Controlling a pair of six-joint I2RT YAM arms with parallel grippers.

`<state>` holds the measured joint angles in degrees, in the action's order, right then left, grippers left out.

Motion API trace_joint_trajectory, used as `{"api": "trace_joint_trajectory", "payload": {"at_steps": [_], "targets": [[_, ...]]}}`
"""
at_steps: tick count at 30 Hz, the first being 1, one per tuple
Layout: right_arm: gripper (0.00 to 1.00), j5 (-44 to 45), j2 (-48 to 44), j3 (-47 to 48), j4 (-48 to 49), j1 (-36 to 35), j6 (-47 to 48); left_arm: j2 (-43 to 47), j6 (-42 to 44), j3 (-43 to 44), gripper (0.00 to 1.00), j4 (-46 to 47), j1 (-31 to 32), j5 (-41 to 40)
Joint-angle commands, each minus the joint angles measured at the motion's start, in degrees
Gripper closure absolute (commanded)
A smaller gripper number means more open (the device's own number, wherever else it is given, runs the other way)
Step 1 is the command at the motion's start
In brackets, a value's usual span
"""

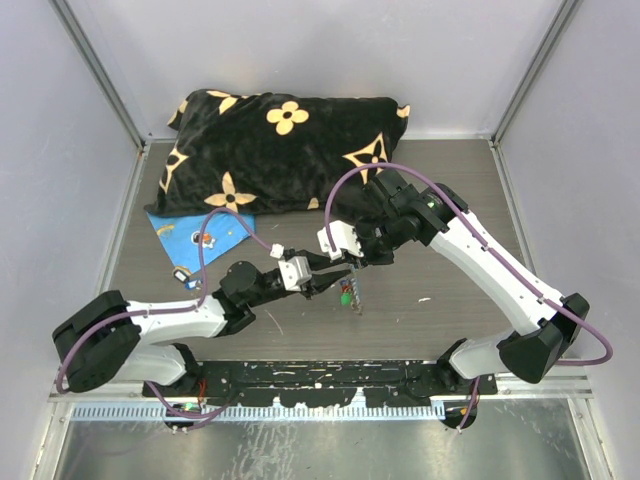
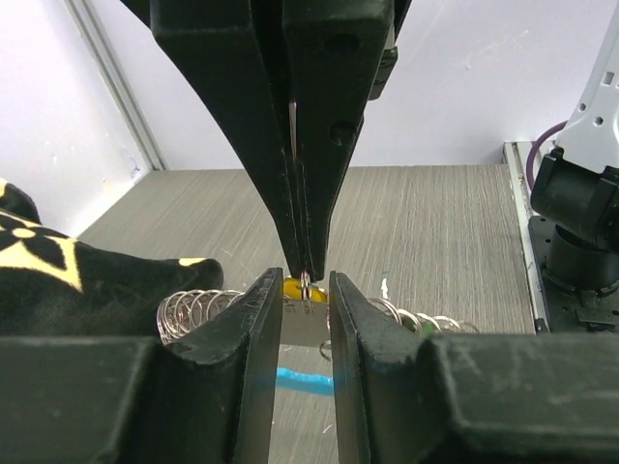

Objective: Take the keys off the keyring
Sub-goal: Remove the key from the keyring.

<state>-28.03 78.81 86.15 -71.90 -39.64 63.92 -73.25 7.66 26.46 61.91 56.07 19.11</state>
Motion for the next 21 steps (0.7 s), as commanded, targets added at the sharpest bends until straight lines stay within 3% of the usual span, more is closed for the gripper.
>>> {"api": "trace_joint_trajectory", "payload": {"at_steps": [1,21], "targets": [[0.99,-3.0,-0.4,2.78,1.06,0.08,0.33,-1.59,-0.89,2.86,0.74,1.98,-0.28,0.81],[0.99,-5.01,-0.56,3.12,0.73,0.07,0.42,-2.09,-1.25,4.05,0.9,-0.38,-0.35,1.34]]}}
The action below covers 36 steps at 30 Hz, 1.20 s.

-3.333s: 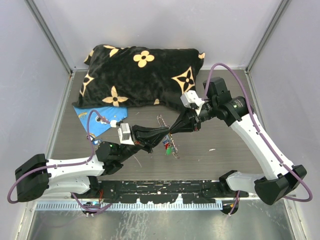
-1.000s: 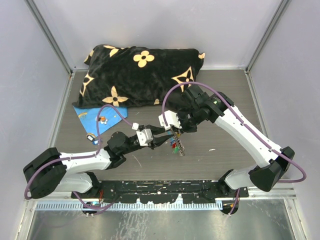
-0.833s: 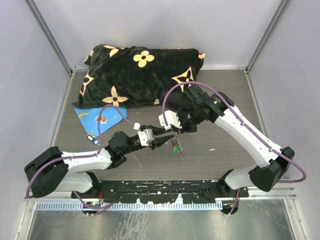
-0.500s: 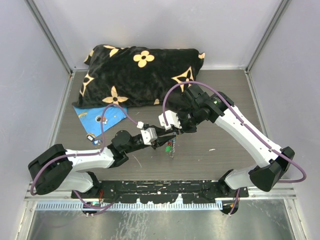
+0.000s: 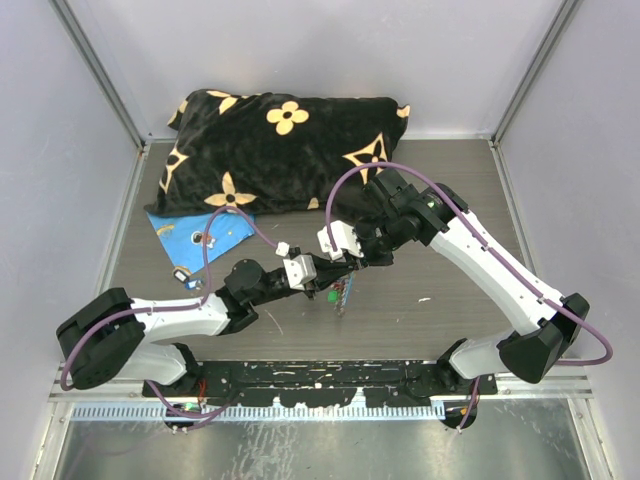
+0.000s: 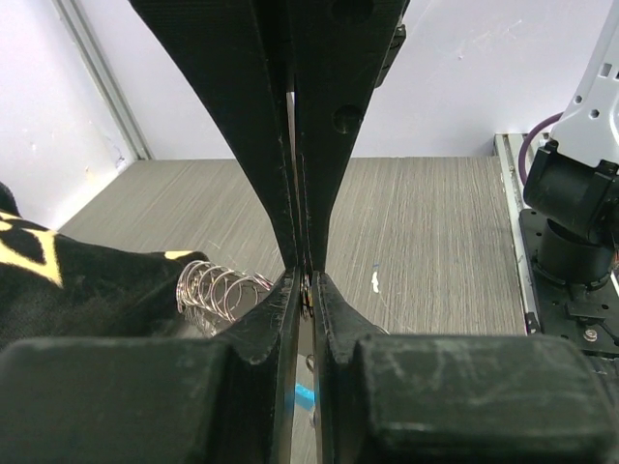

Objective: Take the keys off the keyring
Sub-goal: Remove the key from the keyring.

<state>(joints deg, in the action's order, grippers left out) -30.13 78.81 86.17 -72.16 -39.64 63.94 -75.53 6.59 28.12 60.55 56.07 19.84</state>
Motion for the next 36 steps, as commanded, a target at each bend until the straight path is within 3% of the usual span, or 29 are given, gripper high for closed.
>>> {"api": "trace_joint_trajectory", "payload": {"at_steps": [1,5,18,26,36], "targets": [[0.99,-2.92,-0.65,3.08,0.97,0.08,0.38,0.27,-0.05,2.37,0.9,0.77,-0.35,0.56],[0.99,-3.07,-0.89,3.05,0.9,0.11,0.39,0.91,0.51,2.35,1.0,-1.05,-0.43,0.55],[0.91,-11.86,-4.35,2.01,1.01,7.46,0.37,8.09,-4.16,1.85,1.0,-2.69,-1.53,2.02],[0.87,-18.23,-5.44,1.72,0.78,11.11,0.84,10.93,-7.81,1.59,1.0,-3.8,-1.53,-1.69],[0.63,-25.91,-6.69,0.34,0.94,14.94,1.9,13.09,-10.86,2.3,1.0,-4.5,-1.56,-1.46]]}}
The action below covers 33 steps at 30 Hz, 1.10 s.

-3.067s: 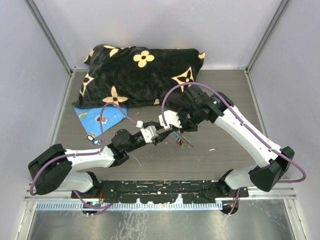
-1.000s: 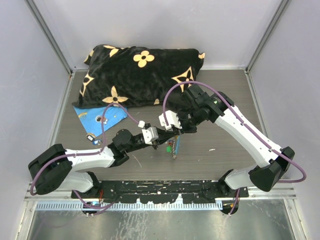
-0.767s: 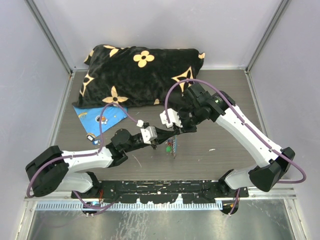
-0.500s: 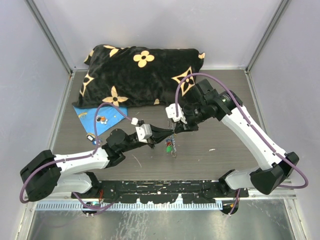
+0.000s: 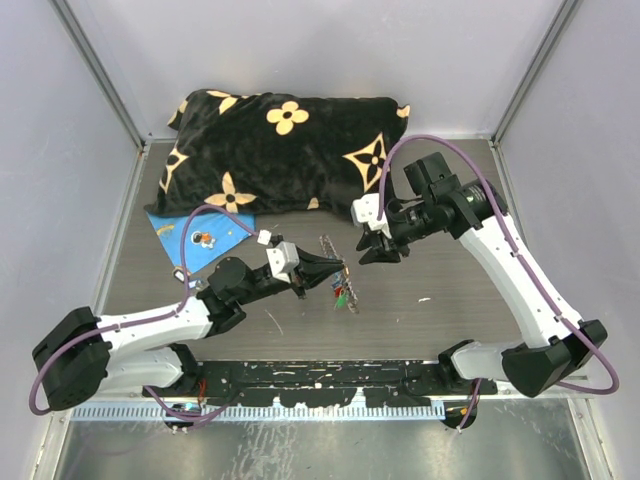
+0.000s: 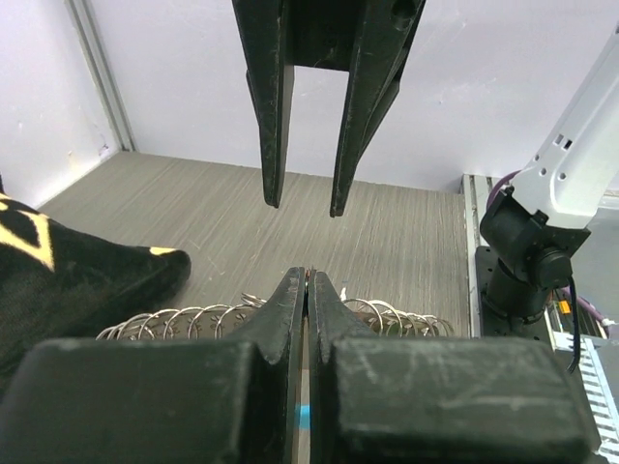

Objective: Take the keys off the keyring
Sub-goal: Remove the key from the keyring.

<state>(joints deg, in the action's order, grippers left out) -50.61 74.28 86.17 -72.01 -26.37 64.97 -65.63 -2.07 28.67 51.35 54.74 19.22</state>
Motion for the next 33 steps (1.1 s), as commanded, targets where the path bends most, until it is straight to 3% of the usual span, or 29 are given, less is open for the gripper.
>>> {"api": "trace_joint_trajectory", "payload": {"at_steps": [1,4,9,18,33], "targets": [[0.6,-7.14,-2.48,-0.42,1.39,2.67,0.82,3.47,-2.58,1.67,1.0,4.91,-0.19,-0.97],[0.53,-12.84,-4.0,-3.91,4.51,4.93,-0.07,4.59,-4.04,1.49,1.0,6.15,-0.23,-2.16],[0.52,-16.42,-6.43,-8.32,11.83,5.48,-4.81,5.59,-7.22,1.4,1.0,9.54,-0.25,-2.87],[0.53,-23.57,-3.82,-6.59,12.37,5.52,-5.72,4.83,-11.06,2.33,1.0,13.83,-0.23,-2.64],[0.6,-25.1,-3.59,-9.59,17.89,3.56,-10.46,1.48,-12.78,3.93,1.0,16.1,-0.24,-2.12]]}}
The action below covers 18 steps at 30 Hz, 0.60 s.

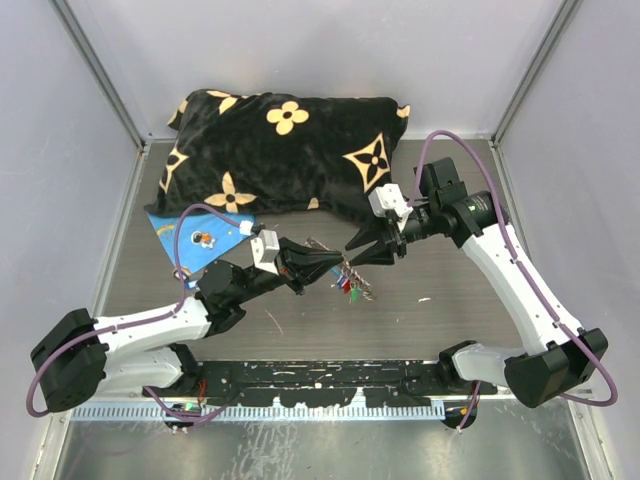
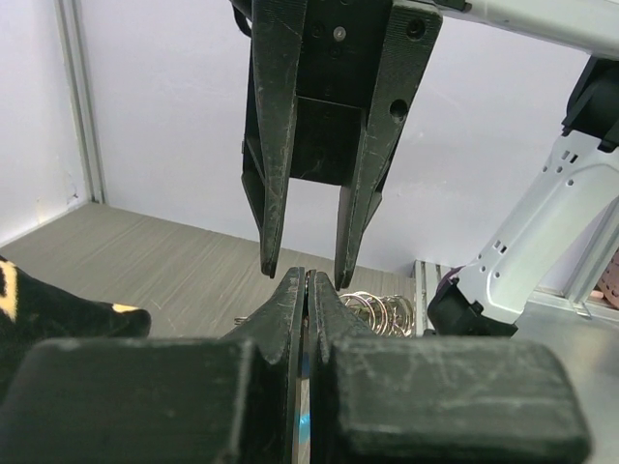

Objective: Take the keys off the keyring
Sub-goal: Remove the key from the keyring.

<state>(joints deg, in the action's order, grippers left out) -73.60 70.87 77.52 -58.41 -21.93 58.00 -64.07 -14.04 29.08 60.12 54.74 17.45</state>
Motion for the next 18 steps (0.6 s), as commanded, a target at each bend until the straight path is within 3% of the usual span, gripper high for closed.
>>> {"api": "trace_joint_trajectory", "payload": {"at_steps": [1,8,11,15,18], "targets": [[0.6,-1.93,-0.13,-1.3,5.22,-0.96,-4.31,-0.15,-0.85,3.65,1.0,7.3,-0.18,-0.32],[0.66,-0.6,-0.38,-3.19,8.75,-1.77,-7.66,-0.18,-1.14,3.79,1.0,7.29,-0.22,-0.03],[0.75,-0.37,-0.33,-3.42,9.35,-2.18,-8.08,-0.17,-1.37,3.79,1.0,7.38,-0.2,0.17],[0.97,-0.56,-0.28,-2.94,9.0,-2.24,-7.84,-0.27,-1.27,3.58,1.0,7.11,-0.25,0.27],[0.99,1.6,-0.37,-1.55,6.78,-2.48,-5.94,0.01,-0.5,3.17,1.0,5.87,-0.16,0.12]]}}
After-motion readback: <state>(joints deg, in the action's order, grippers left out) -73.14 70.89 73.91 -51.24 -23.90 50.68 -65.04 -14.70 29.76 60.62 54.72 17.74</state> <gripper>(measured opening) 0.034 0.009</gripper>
